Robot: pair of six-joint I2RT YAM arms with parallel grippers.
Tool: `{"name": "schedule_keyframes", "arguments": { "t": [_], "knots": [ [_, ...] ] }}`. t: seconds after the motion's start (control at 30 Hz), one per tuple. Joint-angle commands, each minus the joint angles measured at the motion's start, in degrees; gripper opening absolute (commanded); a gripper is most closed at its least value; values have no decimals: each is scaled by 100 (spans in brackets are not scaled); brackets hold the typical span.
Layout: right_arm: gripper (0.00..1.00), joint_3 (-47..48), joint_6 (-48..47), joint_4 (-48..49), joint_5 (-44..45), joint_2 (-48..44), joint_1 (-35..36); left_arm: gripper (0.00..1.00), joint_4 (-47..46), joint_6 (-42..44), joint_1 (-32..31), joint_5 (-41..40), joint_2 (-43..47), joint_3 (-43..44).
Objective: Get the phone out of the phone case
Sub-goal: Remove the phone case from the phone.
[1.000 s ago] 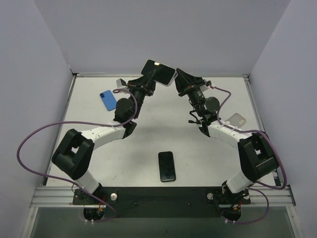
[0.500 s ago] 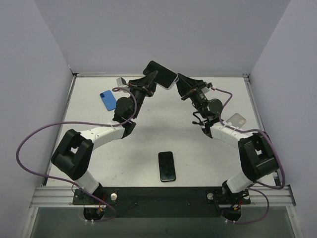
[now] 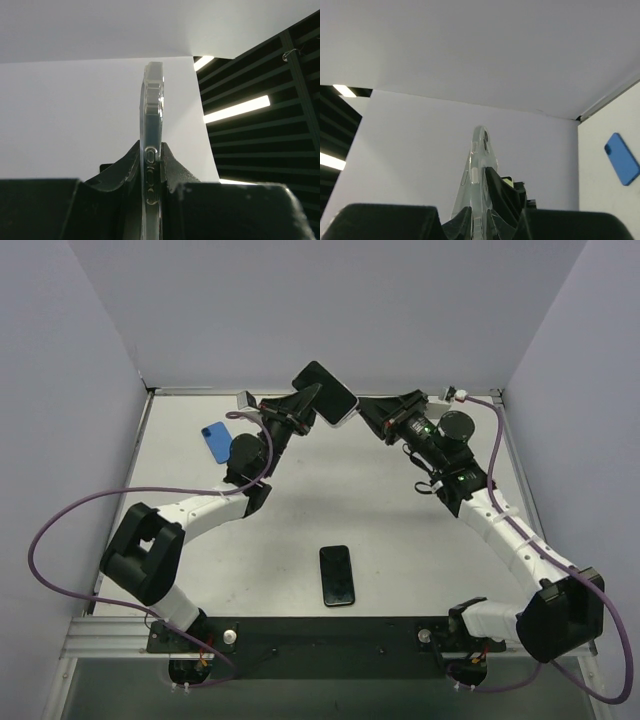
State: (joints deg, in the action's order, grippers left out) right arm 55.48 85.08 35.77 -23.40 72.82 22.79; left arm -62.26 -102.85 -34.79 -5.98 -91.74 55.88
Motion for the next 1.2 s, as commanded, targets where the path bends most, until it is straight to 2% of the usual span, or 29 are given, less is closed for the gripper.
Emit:
{"name": "schedule_keyframes", "arguments": {
  "t": [0.0,0.2,0.37,0.63,0.8,0.9,0.93,1.17],
  "knots": [
    [0,-38,-1686,-2750,-1421,452,332,0,-2212,-587,-309,1116,324,1083],
    [0,191,-1898,-2795,-1703,681,288,0,-1816,-614,-345,1678,262,1110],
    [8,366,-1951,-2795,-1730,769,218,0,-1597,-552,-353,1933,341,934],
    [17,753,-1802,-2655,-1616,1015,165,0,-1666,-508,-476,1943,394,548],
    [20,902,-1547,-2338,-1562,1235,103,0,-1746,-482,-512,1881,464,293],
    [10,1008,-1450,-2224,-1563,1340,86,0,-1790,-464,-512,1942,482,213],
    [0,1017,-1441,-2206,-1545,1340,86,0,-1781,-464,-512,1986,491,187],
    [0,604,-1608,-2372,-1370,1051,-195,0,-1528,-351,-336,2267,473,-242]
  ]
}}
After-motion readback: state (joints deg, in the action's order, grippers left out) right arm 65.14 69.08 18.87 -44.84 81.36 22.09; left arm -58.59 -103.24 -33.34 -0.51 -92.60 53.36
